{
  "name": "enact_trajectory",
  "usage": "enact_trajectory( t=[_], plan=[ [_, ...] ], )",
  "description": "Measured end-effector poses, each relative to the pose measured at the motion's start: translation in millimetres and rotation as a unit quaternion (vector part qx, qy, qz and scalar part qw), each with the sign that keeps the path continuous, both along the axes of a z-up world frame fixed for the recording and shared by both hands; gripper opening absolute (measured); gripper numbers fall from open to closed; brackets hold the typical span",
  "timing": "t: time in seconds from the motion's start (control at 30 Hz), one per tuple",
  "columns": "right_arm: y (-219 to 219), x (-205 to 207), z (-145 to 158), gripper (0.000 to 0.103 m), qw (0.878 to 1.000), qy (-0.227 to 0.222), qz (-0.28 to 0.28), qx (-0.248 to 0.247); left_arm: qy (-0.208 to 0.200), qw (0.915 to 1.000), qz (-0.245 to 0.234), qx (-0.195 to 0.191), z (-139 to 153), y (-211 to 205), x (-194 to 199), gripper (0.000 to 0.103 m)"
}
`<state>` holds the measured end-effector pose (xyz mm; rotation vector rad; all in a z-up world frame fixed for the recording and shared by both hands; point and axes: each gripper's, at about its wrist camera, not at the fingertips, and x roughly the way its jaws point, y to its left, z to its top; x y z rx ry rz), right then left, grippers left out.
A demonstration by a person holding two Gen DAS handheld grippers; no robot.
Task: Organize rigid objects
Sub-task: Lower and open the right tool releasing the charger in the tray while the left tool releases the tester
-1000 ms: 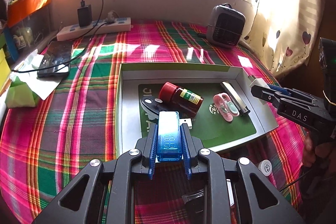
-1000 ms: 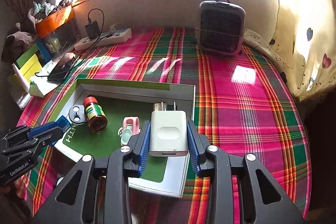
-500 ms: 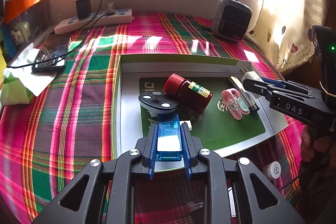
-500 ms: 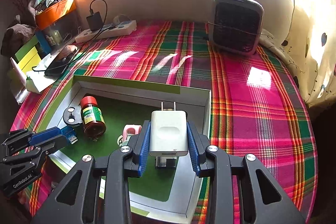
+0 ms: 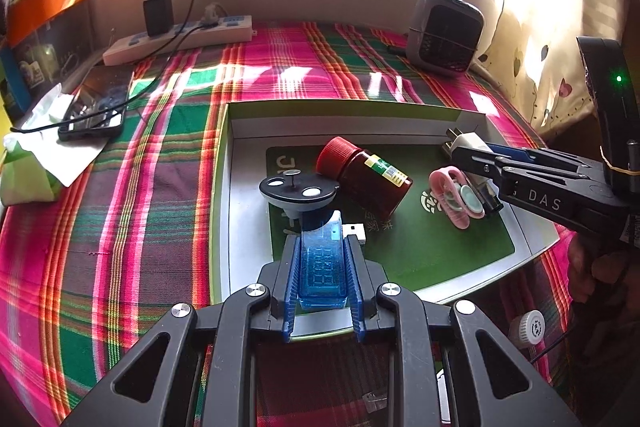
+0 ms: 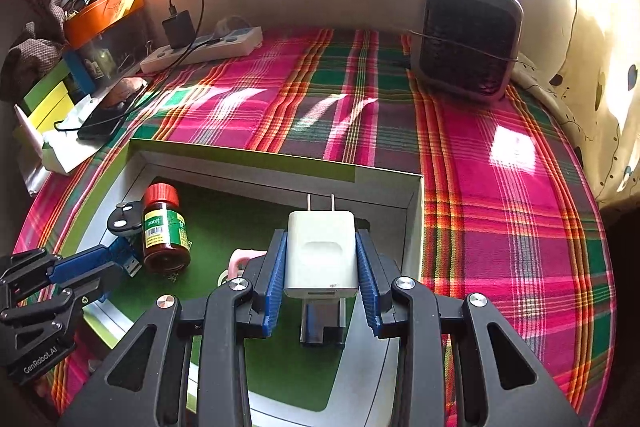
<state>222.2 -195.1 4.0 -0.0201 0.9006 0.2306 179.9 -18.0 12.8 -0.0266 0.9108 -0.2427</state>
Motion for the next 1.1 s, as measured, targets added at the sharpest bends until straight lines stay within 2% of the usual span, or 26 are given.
enact_trajectory(
  t=[0.87,1.1],
  plan=[
    [1.5,0.9,-1.5,0.035,1.000,-0.014,-0.004,-0.014,-0.001,1.0000,-0.002,0.005,-1.0,-3.4,0.4,0.022],
    [2.2,0.4,-1.1,0.035,1.000,-0.015,-0.003,-0.016,-0.002,1.0000,-0.005,0.002,-1.6,-3.9,0.2,0.026]
  ],
)
